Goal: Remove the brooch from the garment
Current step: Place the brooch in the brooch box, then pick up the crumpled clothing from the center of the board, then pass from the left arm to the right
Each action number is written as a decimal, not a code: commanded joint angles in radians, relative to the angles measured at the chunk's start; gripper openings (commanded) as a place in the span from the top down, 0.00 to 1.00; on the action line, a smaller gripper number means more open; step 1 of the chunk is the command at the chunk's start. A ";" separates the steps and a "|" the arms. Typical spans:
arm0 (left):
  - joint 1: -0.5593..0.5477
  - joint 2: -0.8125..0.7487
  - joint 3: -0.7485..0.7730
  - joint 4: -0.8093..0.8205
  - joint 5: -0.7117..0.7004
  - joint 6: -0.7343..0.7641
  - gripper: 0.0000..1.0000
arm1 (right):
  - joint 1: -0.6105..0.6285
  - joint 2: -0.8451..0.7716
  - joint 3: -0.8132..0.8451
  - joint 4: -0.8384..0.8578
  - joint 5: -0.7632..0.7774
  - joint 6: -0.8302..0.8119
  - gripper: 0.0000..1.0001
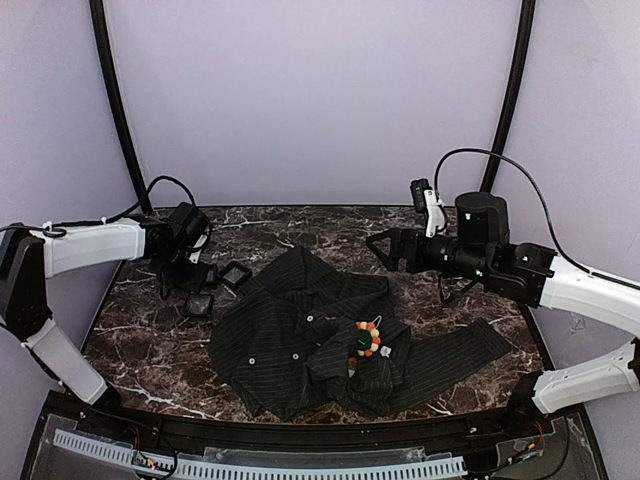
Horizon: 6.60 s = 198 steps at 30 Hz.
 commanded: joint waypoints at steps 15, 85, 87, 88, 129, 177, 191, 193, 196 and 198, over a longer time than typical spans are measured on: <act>0.013 0.086 0.005 -0.076 -0.094 0.006 0.99 | -0.028 0.007 -0.035 0.011 -0.026 0.039 0.06; -0.388 -0.153 0.129 0.181 0.379 -0.020 0.09 | 0.017 -0.150 -0.264 -0.138 -0.340 0.215 0.26; -0.457 -0.125 0.152 0.218 0.421 -0.072 0.08 | 0.054 -0.141 -0.288 -0.112 -0.339 0.242 0.29; -0.474 -0.107 0.156 0.240 0.441 -0.106 0.08 | 0.073 -0.133 -0.296 -0.107 -0.334 0.249 0.30; -0.719 -0.055 -0.156 0.743 0.455 -0.490 0.99 | 0.402 -0.089 -0.335 0.016 -0.079 0.532 0.56; -0.719 -0.135 -0.230 0.914 0.549 -0.424 0.99 | 0.408 0.092 -0.251 0.154 0.049 0.772 0.58; -0.720 -0.150 -0.227 0.845 0.463 -0.417 0.99 | 0.396 0.135 -0.209 0.088 0.042 0.781 0.75; -0.719 -0.156 -0.231 0.819 0.416 -0.425 0.99 | 0.395 0.126 -0.205 0.053 0.055 0.778 0.81; -0.719 -0.163 -0.244 0.782 0.349 -0.440 0.99 | 0.395 0.117 -0.195 0.011 0.085 0.758 0.92; -0.719 -0.161 -0.246 0.772 0.341 -0.449 0.99 | 0.393 0.118 -0.185 -0.002 0.098 0.739 1.00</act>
